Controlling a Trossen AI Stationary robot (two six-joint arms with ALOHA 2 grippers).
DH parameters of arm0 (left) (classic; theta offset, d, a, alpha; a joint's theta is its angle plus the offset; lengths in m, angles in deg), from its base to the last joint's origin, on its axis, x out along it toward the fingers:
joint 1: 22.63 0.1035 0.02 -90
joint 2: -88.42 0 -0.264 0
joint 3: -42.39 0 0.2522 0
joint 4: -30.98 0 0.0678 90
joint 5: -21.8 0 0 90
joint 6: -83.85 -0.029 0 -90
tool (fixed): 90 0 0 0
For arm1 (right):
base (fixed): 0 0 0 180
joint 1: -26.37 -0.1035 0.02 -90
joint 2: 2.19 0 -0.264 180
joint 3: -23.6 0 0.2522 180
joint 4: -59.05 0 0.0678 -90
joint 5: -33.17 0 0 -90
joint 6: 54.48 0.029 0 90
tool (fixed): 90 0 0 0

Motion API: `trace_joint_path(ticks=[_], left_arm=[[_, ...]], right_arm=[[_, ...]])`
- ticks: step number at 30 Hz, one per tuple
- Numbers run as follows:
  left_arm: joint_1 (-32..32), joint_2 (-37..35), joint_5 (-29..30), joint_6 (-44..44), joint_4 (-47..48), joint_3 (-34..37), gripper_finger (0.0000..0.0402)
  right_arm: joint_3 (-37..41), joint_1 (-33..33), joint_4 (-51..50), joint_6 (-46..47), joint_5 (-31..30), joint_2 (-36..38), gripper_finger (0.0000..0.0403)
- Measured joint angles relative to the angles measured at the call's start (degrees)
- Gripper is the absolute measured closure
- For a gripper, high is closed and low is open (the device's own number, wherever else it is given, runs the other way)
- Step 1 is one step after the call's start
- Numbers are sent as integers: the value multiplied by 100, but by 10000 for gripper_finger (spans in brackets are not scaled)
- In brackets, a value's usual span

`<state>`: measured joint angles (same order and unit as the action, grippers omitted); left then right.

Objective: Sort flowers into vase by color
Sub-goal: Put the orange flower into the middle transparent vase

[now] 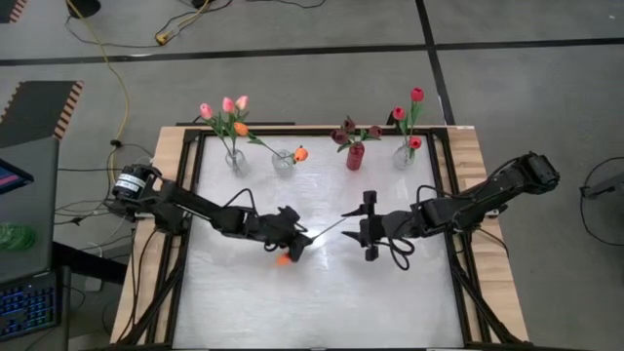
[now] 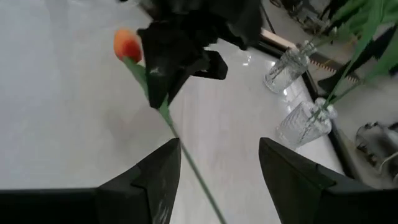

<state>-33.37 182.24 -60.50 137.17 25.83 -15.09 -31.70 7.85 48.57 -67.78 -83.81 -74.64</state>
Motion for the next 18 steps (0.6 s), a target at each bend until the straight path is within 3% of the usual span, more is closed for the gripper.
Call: trace_joint_path(ticks=[11,18], left_arm=[[462,-4,11,1930,-30,-531,393],[610,-7,14,2151,-411,-606,393]], right_arm=[[-2,-183,327,-2152,0,0,159],[-4,-6,635,-2621,0,-1,159]])
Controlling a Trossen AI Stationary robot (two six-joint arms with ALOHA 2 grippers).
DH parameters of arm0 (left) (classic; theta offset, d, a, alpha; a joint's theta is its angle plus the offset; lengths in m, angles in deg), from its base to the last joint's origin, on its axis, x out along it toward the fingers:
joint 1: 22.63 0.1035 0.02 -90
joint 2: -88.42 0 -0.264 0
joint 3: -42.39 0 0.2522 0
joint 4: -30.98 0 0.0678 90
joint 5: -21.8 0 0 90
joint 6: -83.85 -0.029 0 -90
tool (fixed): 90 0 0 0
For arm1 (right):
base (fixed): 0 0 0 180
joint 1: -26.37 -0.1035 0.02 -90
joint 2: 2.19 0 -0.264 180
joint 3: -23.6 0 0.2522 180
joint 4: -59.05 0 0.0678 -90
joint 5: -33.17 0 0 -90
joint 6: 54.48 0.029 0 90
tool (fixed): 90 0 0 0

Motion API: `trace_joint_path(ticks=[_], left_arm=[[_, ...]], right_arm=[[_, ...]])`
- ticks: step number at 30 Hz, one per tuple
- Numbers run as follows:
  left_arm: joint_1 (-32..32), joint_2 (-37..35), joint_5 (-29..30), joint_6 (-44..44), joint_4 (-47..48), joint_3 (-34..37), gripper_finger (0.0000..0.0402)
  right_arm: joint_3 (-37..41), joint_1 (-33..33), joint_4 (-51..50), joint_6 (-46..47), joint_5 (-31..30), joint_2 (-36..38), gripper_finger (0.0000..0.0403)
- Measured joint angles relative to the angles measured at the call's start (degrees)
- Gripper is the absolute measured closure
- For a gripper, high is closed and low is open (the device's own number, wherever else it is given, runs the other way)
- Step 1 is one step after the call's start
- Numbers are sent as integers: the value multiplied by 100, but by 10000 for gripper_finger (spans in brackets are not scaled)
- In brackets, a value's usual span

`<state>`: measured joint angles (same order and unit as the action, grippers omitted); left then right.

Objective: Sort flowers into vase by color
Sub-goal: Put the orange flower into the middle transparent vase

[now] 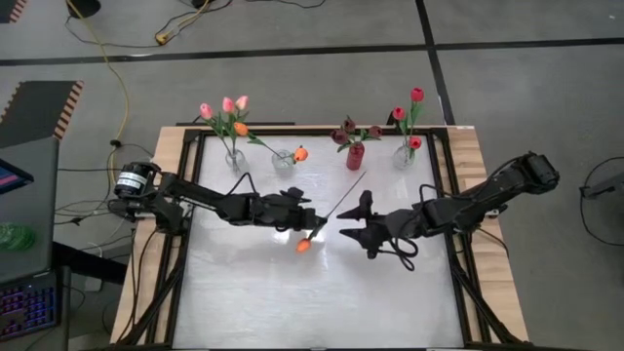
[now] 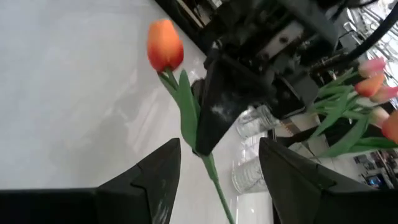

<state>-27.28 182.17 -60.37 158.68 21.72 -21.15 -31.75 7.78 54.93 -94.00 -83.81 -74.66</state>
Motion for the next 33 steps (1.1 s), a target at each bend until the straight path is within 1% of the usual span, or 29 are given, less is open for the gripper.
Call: trace_joint_path(ticks=[4,7,12,17,21,23,26,28,33], left_arm=[[2,0,2,-16,-229,0,393],[2,0,2,-5,-263,0,393],[2,-2,-2,150,-420,0,393],[2,-2,-103,175,-443,0,393],[0,-2,-120,124,-441,0,393],[0,-2,-142,69,-439,0,393],[0,-2,-146,-37,-436,0,393],[0,-2,-144,-63,-419,0,393],[0,-2,-144,-63,-331,0,393]], right_arm=[[0,133,-24,-56,-2,0,159],[-4,222,20,-336,-1,-124,159],[-1,277,155,-851,-66,-621,159],[-21,251,784,-1468,-836,-1143,159],[-151,251,761,-1547,-1074,-1390,163],[-202,251,765,-1547,-1075,-1439,176],[-282,251,773,-1547,-1101,-1502,207],[-286,251,744,-1545,-1203,-1502,235],[-297,251,757,-1542,-1211,-1469,308]])
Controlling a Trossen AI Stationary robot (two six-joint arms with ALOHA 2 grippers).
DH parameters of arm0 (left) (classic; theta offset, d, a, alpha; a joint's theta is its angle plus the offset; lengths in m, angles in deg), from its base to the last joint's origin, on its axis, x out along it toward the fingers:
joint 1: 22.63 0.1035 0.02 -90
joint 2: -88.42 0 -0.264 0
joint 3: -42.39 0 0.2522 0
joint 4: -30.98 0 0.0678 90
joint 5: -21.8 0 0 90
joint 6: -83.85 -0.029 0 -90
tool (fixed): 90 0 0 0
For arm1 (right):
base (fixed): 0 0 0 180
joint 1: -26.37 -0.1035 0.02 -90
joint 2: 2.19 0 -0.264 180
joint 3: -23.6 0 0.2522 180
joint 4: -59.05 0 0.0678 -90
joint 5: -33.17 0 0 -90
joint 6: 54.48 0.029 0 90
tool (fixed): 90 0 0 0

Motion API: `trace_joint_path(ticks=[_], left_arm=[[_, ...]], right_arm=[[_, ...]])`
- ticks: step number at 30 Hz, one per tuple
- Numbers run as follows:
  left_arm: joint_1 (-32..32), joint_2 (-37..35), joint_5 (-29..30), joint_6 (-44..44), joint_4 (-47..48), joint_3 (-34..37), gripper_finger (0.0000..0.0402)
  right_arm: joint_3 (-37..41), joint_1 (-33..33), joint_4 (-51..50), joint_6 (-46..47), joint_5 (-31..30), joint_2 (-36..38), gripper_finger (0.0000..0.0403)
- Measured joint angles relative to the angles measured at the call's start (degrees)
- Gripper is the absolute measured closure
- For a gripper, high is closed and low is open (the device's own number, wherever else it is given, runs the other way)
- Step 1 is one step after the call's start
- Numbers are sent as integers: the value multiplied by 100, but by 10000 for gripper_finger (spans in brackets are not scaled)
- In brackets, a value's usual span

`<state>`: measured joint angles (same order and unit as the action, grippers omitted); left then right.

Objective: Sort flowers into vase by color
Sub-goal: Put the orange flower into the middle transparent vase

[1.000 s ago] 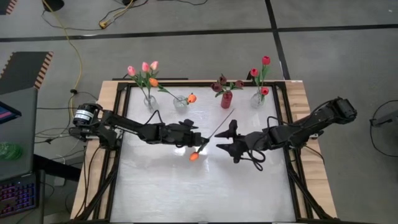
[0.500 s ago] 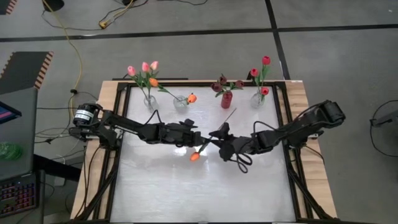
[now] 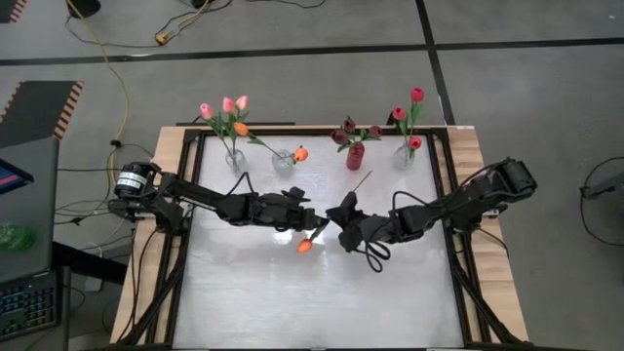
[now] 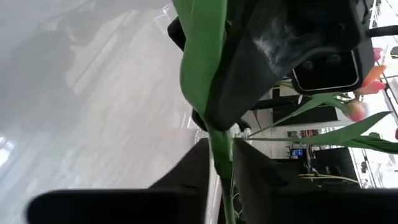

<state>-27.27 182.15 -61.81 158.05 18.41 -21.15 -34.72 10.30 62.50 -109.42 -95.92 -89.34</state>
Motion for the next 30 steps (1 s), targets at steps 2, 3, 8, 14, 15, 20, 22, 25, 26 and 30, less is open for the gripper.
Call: trace_joint_path(ticks=[2,3,8,14,15,20,22,25,26,30], left_arm=[[0,0,-1,2,2,0,393],[0,0,0,4,1,0,393],[0,0,9,-85,1,0,385],[0,0,10,-696,-17,0,330],[-2,0,9,-816,-17,0,319],[34,0,-4,-1818,-21,0,277],[46,0,-7,-2444,-21,0,267],[46,0,0,-3183,-39,1,263],[46,0,0,-3383,-43,2,263],[62,-163,85,-4167,-80,5,267]], right_arm=[[0,0,-4,98,-4,0,334],[0,0,-15,149,-3,0,345],[2,-2,-32,230,-4,0,375],[2,-55,-2,282,-2,0,375],[2,-80,2,351,-2,0,374],[2,-156,-45,830,-15,18,374],[3,-152,-63,1033,-26,18,375],[4,-151,-118,1362,-24,19,375],[4,-151,-147,1487,-22,20,374],[4,-155,-220,1995,33,22,372]])
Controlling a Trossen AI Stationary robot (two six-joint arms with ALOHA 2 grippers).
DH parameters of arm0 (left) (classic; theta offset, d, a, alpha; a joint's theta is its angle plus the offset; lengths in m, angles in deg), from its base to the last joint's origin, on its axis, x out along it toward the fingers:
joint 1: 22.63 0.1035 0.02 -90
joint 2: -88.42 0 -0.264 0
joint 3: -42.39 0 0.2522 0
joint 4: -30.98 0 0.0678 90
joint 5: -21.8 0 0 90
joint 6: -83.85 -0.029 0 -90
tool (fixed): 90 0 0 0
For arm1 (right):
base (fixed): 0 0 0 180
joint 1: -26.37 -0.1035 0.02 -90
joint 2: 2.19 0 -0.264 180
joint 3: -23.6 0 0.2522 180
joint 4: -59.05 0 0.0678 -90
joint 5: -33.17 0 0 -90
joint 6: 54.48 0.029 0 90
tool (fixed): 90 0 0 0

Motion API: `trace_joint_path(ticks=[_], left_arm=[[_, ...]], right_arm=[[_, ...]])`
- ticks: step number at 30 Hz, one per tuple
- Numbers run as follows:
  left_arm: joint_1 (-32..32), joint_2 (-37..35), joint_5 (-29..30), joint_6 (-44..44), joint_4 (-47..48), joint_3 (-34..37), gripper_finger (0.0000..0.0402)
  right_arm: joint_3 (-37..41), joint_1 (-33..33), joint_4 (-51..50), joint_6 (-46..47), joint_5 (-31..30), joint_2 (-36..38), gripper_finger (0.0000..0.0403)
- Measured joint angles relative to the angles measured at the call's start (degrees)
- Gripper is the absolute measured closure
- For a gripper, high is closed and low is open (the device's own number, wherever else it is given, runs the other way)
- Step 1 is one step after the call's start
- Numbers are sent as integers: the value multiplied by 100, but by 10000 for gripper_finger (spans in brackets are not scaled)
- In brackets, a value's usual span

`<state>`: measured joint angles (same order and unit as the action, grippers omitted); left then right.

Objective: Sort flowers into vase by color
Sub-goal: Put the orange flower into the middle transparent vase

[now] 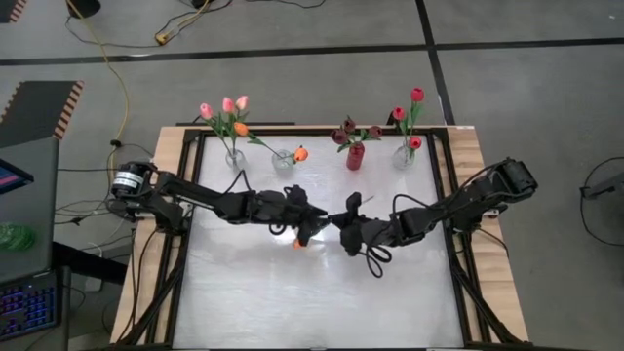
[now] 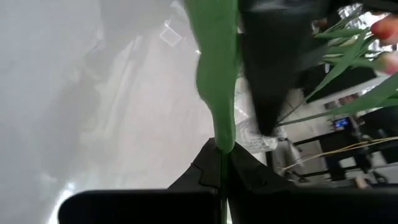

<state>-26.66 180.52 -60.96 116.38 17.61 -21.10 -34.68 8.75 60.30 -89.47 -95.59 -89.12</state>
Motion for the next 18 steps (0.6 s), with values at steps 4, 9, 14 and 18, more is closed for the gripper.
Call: trace_joint_path(ticks=[4,9,14,18], left_arm=[[6,-275,95,-638,73,-1,270],[2,-772,121,-1333,191,1,271],[2,-1428,118,-1705,810,1,271],[-24,-2119,126,-1967,1524,0,271]], right_arm=[[0,-2,18,448,15,0,375],[0,2,-5,937,35,0,371],[-2,2,17,1286,218,0,374],[0,2,41,1466,297,0,371]])
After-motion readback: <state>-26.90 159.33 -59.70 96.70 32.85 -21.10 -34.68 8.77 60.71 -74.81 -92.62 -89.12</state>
